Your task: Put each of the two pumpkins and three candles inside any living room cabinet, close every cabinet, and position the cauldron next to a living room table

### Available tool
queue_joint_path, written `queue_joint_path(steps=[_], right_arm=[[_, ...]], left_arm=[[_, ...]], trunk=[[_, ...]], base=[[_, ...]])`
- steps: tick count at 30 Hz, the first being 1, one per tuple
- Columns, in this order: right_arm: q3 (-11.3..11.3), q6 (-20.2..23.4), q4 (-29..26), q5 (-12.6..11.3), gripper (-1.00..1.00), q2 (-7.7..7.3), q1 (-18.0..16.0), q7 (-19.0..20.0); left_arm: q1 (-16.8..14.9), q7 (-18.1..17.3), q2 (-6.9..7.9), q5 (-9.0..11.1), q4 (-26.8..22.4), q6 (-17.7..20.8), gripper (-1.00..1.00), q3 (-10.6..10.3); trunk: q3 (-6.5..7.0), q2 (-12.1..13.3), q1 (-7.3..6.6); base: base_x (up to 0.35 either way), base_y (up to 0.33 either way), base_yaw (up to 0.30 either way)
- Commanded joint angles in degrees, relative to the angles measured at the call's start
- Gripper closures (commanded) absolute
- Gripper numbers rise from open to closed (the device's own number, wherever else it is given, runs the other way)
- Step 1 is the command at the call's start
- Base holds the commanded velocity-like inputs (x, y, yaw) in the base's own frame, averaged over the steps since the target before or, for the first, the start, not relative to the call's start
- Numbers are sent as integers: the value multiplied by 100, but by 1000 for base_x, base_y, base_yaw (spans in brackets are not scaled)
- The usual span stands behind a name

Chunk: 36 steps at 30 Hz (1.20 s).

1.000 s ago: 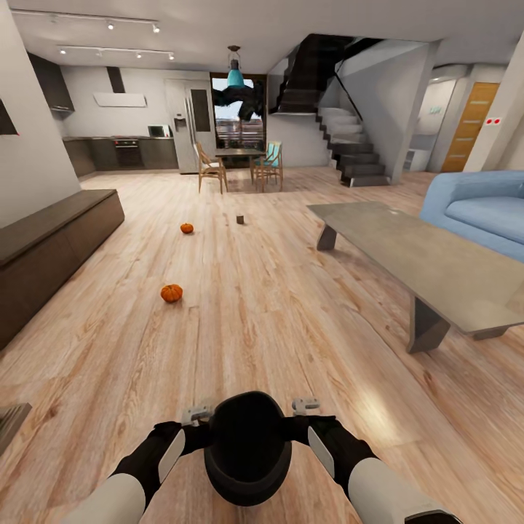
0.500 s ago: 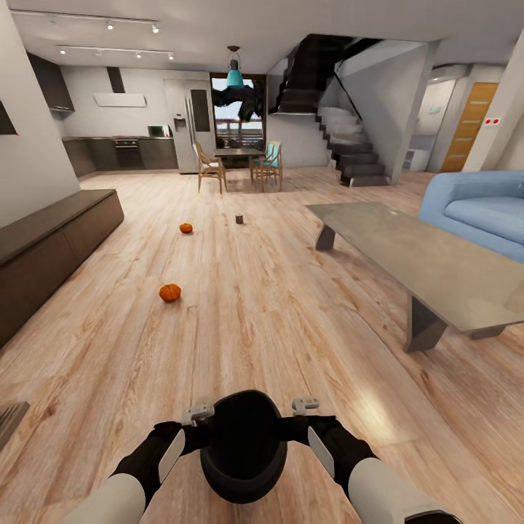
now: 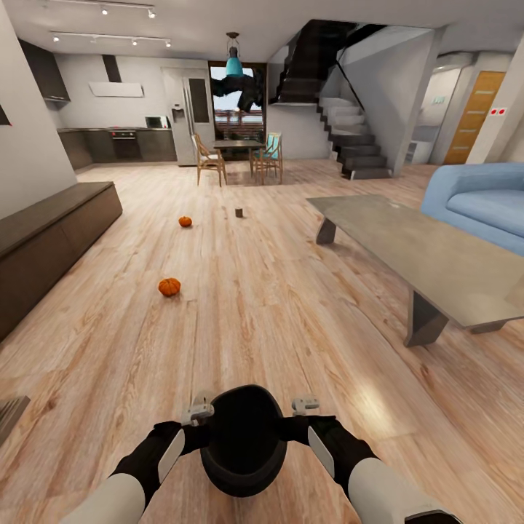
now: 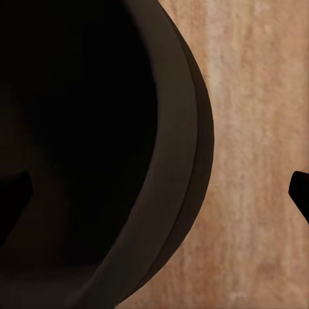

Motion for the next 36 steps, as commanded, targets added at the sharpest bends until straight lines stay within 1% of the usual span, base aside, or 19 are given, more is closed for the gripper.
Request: queue_joint_path(steps=[1,11,19,29,34,36], right_arm=[[13,28,-9,-36,-100,0,-1,-6],[13,20,-9,-36,-100,0,-1,-5],[13,-302,6,-43,-100,0,-1,-13],[13,-385,17,-44,-100,0,-1,-19],[13,-382,18,-44,-100,0,-1,-22],[13,-382,18,-44,-100,0,-1,-22]], left_arm=[[0,5,-5,42,-11,37,-100,32],[0,5,-6,44,-11,37,-100,32],[0,4,-6,44,-11,37,-100,32],[0,5,-6,44,-11,37,-100,32],[0,5,-6,44,-11,37,-100,32],[0,5,-6,44,-11,37,-100,32]], trunk=[[-5,-2,-1],[-227,-15,25],[-227,-15,25],[-227,-15,25],[-337,-22,37],[-337,-22,37]], base=[[0,0,0],[0,0,0],[0,0,0],[0,0,0],[0,0,0],[0,0,0]])
